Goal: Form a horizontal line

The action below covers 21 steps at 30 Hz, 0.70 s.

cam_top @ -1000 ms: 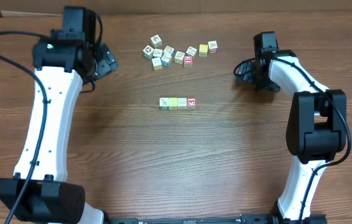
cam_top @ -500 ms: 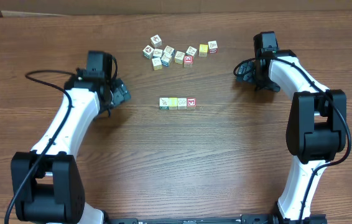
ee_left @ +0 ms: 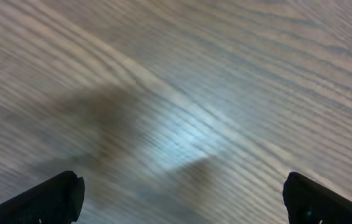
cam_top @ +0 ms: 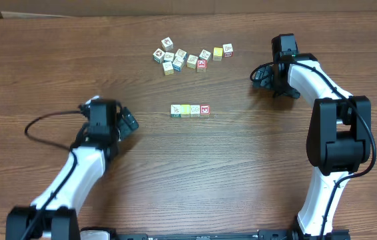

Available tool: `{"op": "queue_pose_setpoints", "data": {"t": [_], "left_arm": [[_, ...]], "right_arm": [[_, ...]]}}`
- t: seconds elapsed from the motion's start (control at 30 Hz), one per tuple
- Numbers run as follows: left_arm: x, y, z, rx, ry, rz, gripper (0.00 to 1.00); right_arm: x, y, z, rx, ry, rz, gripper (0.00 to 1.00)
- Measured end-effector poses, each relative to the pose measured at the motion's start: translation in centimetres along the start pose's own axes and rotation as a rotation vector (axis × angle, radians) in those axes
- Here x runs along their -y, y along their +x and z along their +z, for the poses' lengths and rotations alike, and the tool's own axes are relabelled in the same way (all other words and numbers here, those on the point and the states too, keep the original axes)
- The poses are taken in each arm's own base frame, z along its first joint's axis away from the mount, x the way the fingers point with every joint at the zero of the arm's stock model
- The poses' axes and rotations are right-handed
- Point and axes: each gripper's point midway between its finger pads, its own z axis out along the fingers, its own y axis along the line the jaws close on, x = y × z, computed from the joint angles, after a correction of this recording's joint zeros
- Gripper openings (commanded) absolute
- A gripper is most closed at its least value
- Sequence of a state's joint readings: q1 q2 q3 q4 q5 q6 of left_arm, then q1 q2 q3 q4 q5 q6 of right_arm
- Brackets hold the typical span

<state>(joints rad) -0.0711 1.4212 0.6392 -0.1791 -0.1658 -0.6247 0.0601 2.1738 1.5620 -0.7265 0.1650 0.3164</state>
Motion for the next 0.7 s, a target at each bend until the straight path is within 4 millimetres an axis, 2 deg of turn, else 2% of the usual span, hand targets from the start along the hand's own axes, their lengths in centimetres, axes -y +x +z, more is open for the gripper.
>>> {"op": "queue_pose_setpoints", "data": {"t": [0.17,0.7], "left_arm": [[-1.9,1.2,0.0,0.082,0.02,-0.022,1.0],[-3.9,2.3,-1.9,0.21,0.058,-0.026,1.0]], "right_arm": [[0.0,0.0,0.0,0.0,0.0,0.0,1.0],[0.0,0.0,0.0,0.0,0.0,0.001,1.0]]}}
